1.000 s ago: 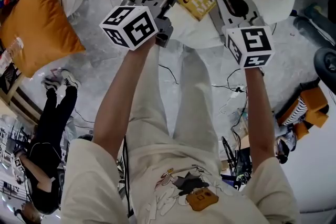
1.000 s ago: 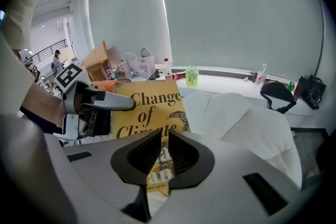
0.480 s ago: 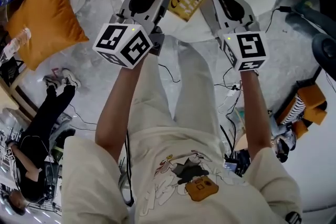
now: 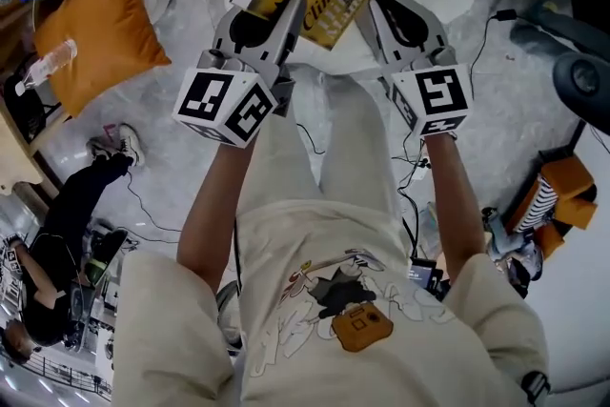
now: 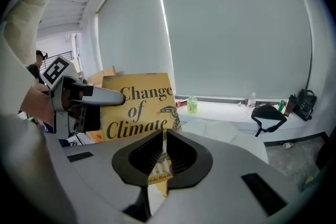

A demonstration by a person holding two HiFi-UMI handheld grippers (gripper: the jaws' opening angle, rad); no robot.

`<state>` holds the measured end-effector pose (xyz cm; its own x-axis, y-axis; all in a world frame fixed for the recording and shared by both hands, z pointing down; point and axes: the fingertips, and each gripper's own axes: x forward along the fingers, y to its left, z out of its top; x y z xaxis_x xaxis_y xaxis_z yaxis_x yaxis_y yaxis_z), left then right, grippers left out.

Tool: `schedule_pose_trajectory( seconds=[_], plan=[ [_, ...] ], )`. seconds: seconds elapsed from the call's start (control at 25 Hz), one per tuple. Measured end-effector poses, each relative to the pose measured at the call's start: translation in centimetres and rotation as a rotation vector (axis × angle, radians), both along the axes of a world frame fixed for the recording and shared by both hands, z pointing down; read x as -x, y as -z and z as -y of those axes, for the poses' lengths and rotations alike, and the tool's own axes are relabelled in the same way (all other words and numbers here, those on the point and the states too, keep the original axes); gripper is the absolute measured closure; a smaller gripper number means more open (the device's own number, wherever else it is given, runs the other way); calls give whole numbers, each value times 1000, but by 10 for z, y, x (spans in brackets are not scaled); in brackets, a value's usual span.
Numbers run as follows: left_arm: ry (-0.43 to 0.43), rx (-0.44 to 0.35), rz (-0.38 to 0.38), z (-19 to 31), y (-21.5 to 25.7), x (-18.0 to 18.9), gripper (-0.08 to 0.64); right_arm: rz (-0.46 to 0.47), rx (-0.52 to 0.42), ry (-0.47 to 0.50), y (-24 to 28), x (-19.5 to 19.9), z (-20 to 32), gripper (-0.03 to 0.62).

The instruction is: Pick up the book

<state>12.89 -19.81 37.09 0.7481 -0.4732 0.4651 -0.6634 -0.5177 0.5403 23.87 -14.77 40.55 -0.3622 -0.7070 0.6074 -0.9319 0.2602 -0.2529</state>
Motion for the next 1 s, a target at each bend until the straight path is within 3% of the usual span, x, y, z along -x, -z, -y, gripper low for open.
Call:
schedule_pose_trajectory(
  seconds=[1.0],
  plan=[
    [20, -161, 23, -80, 178, -13, 419, 47, -162, 16, 180, -8, -68, 546]
  ],
)
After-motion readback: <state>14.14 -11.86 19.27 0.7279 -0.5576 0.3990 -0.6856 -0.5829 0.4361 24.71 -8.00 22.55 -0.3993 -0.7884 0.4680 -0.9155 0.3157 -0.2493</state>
